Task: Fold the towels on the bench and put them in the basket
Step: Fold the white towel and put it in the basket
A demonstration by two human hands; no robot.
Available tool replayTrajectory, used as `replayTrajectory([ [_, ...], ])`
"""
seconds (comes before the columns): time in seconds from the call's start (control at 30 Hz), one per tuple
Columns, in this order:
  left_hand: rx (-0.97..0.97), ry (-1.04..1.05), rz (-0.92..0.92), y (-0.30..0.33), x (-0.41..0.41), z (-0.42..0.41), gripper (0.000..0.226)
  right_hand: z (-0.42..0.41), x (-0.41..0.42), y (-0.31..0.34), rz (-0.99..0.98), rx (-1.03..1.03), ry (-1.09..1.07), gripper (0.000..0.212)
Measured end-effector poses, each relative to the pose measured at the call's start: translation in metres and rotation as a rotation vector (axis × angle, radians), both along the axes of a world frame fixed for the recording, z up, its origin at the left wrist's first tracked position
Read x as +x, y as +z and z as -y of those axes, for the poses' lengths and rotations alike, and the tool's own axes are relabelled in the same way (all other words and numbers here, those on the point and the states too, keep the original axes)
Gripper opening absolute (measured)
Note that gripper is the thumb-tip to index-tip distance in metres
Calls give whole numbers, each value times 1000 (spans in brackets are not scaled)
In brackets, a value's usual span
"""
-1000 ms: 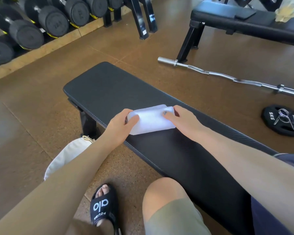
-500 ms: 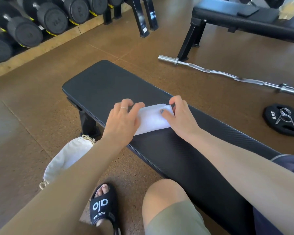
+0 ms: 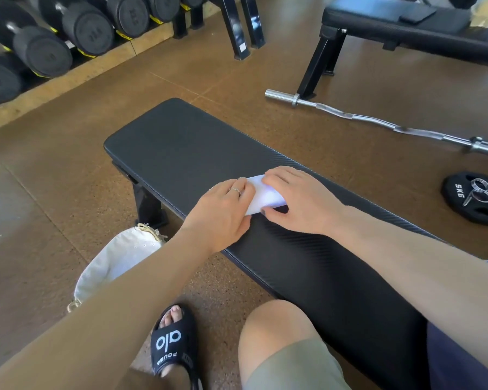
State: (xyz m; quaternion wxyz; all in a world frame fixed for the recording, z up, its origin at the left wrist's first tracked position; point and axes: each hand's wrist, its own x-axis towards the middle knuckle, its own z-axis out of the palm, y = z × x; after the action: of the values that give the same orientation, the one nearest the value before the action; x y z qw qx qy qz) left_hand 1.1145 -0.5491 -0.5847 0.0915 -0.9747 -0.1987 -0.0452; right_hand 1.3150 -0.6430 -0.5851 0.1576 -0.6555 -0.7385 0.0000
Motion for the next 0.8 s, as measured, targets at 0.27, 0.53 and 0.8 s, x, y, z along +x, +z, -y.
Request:
replayTrajectory([
  [0.27, -290, 181, -128, 42, 13, -19, 27, -20, 0, 12, -10, -161, -45, 39],
  [0.53, -843, 536, 300, 31, -25, -7, 47, 1, -27, 10, -149, -210, -118, 35],
  [0.8, -1865, 990, 979, 38, -52, 58, 44, 28, -74, 15, -241, -238, -226, 38],
])
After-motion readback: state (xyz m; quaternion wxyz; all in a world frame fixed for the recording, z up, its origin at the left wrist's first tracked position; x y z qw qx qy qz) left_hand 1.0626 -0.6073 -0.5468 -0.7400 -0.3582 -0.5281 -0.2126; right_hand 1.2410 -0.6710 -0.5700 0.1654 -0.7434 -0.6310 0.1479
